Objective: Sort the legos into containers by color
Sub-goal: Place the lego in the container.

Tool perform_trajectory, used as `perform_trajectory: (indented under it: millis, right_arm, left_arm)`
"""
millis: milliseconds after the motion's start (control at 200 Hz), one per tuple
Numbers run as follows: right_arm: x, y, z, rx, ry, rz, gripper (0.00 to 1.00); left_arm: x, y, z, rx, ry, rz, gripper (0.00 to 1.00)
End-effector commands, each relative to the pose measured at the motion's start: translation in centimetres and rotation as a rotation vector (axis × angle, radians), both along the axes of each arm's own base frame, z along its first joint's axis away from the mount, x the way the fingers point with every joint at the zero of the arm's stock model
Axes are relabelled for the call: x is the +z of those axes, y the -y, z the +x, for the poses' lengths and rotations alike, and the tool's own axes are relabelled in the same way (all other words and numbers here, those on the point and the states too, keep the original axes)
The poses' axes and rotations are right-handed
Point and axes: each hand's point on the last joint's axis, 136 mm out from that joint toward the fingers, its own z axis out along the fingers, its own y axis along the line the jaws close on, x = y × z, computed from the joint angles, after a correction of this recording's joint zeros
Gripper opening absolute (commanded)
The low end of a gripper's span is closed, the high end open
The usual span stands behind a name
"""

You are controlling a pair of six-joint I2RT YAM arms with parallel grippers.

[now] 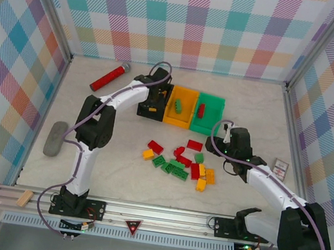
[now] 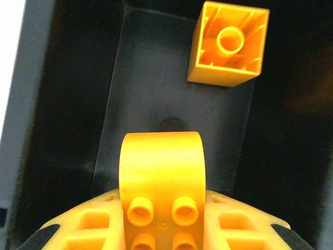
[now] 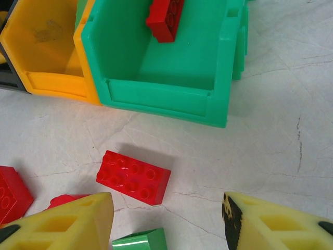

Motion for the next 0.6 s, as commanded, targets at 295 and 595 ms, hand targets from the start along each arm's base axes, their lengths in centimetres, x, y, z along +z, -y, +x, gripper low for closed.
perform_trajectory:
  millis: [295,595]
  right_arm:
    - [0.5,0.0,0.2,-0.013,0.026,0.010,0.59]
    - [0.5,-0.2,0.2,-0.007,0.022,0.021,0.59]
  left_arm:
    - [-1.7,-1.7,-1.7,-0.017,-0.050,0.064,0.00]
    - [-0.7,-3.9,-5.8,0.069,-0.040,0.037,0.00]
